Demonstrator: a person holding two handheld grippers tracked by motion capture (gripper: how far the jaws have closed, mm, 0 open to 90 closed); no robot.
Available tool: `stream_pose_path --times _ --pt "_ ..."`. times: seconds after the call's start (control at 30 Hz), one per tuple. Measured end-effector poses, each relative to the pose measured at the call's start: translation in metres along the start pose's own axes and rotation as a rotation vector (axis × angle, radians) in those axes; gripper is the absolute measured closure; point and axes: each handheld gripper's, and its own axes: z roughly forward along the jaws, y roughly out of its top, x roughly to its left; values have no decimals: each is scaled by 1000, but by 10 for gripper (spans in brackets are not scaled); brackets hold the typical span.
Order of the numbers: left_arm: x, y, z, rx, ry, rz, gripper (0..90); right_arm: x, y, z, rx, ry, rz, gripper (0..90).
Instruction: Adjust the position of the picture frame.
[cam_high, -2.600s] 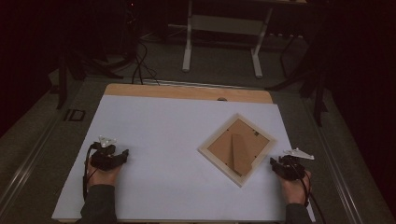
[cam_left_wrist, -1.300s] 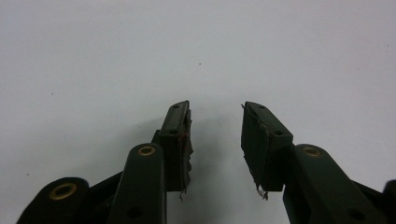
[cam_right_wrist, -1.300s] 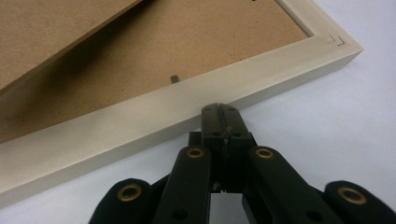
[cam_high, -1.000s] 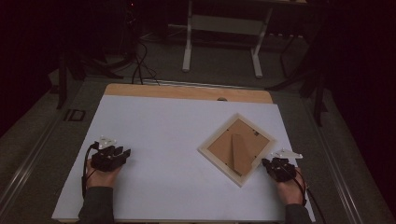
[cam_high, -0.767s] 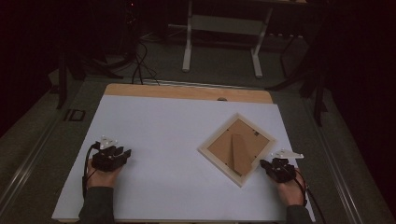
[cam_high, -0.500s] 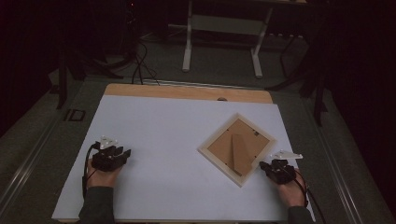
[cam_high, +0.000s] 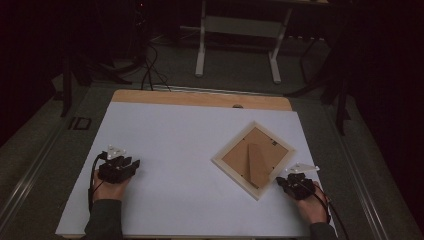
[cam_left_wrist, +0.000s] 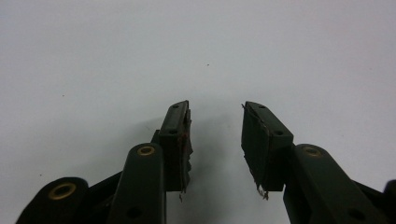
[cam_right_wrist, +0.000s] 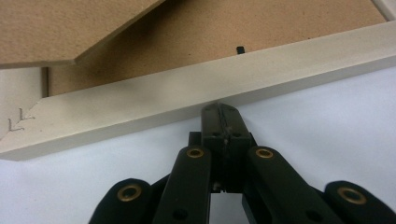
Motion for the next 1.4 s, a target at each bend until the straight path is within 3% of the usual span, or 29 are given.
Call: stream_pose_path --times 0.6,1.4 --pt "-1 1 1 -3 0 6 639 9 6 4 -9 52 -34 899" --pt "1 1 3 0 3 -2 629 33 29 23 -12 114 -98 899"
